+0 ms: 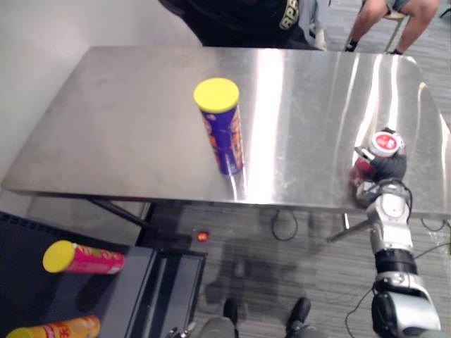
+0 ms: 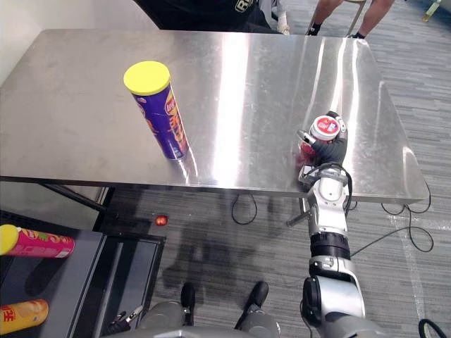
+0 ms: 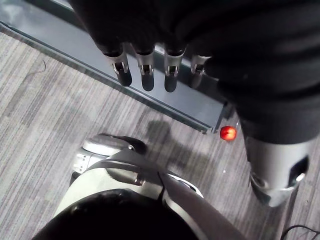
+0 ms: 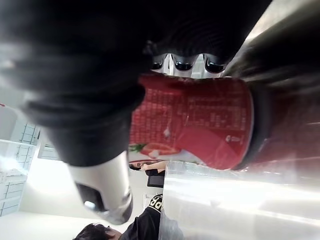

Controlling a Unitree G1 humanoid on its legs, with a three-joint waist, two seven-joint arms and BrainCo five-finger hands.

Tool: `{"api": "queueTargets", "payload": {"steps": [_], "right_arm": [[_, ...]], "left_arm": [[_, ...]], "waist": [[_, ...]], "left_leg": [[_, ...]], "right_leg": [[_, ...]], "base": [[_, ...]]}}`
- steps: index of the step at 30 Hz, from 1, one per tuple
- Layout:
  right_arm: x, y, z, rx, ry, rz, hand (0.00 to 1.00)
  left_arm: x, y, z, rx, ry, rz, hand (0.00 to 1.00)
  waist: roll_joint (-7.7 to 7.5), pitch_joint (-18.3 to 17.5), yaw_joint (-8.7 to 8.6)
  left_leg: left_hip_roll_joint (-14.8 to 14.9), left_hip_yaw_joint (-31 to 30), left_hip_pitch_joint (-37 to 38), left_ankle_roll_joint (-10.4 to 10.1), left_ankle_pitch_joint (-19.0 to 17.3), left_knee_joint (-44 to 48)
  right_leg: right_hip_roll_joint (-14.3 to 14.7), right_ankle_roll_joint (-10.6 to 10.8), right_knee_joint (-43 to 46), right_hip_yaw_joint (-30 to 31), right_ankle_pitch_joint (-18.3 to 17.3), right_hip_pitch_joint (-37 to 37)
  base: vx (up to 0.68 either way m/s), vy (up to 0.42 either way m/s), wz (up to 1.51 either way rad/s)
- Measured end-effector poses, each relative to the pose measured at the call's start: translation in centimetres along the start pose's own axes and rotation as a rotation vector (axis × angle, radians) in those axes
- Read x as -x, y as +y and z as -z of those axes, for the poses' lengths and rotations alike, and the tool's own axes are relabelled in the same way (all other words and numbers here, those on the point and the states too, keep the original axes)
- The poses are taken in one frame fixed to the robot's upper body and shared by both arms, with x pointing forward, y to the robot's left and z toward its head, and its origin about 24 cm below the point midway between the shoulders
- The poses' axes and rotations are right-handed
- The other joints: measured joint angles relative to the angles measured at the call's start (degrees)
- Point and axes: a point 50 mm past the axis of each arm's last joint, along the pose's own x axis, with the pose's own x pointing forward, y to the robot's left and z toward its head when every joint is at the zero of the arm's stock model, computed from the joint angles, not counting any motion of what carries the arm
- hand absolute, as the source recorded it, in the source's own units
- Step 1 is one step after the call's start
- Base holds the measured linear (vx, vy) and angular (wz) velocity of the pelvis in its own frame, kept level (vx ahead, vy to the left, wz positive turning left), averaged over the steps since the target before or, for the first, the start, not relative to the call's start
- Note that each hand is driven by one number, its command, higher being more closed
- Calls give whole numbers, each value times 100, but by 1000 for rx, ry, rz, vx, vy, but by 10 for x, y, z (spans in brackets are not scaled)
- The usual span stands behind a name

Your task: Put the gum and the chips on the shelf.

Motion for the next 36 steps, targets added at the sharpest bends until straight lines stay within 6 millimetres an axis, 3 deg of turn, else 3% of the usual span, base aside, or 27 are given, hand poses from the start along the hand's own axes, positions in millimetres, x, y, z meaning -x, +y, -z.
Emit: {"api": "queueTargets", "payload": {"steps": [11,12,17,19,22,33,36], "right_arm": [[5,34,-15,-3,-69,-141,100],[15,41,-27,-26,-132,-189,100],[29,45,-35,-31,-181,-243,100],[53,49,-63,-66,-321,-334,100],[71,57,-81,-88,-429,-440,100],[99,53,-47,-134,-268,-518,100],[107,54,-40,-152,-232,-542,100]], "left_arm": [[-1,-1,-5,7,-20,-3,0],[-1,0,-6,13,-24,-7,0],[-1,0,-5,43,-23,-16,0],[0,1,-4,68,-22,-29,0],[0,3,-2,53,-16,-33,0],[1,7,1,41,-3,-38,0],[1,6,2,39,0,-37,0]], "waist": [[-26,41,133],[-54,89,133],[-73,100,127],[-74,101,124],[-89,92,93],[-197,-46,-42],[-180,-78,-54]], "left_leg": [[-49,-5,13,27,-17,12],[-47,-3,41,51,-40,64],[-36,62,117,69,-64,63],[-2,142,184,70,-92,63],[51,206,350,69,-145,74],[74,266,500,67,-145,73],[113,275,523,67,-145,154]], "right_leg": [[-94,27,22,27,18,6],[-105,29,27,34,19,69],[-93,29,26,97,19,107],[-55,29,12,155,19,136],[-1,29,-11,235,18,273],[38,28,-40,292,18,391],[1,-53,331,307,-77,275]], "base": [[0,1,0],[0,0,0],[-19,-10,-6],[-16,-23,-16],[-17,-29,-17],[-21,-11,-4],[-29,11,-2]]}}
